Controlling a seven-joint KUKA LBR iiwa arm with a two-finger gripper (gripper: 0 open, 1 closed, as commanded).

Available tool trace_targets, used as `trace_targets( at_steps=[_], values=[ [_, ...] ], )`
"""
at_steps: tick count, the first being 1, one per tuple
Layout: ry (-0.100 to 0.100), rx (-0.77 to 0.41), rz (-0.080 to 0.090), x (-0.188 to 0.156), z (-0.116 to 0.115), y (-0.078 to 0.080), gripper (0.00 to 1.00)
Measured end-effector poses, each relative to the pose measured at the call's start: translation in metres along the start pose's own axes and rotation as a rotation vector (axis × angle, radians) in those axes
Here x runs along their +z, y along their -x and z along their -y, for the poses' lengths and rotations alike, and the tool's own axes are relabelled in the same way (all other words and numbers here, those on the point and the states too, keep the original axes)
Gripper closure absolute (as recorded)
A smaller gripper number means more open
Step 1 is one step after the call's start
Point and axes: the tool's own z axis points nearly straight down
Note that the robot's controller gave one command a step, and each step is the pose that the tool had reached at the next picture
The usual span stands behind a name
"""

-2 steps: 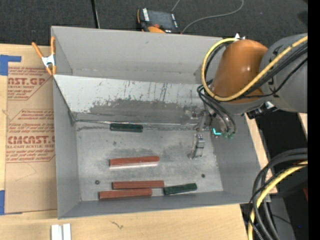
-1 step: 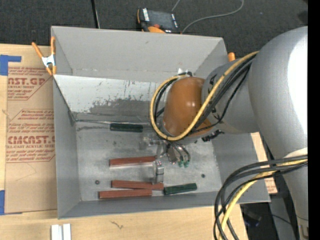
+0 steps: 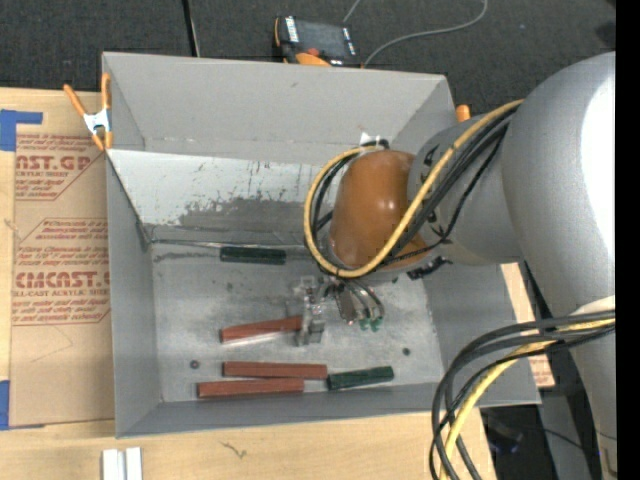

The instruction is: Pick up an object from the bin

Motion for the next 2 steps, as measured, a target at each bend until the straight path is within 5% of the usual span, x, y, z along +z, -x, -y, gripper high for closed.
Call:
trace_targets(
  at_steps=[1,2],
  values=[
    [-0.002,0.042,0.01,-0.193,0.037,0.026,1.0],
    [-0.001,0.109,0.003,-0.198,0.059,0.027,1.0]
  ],
)
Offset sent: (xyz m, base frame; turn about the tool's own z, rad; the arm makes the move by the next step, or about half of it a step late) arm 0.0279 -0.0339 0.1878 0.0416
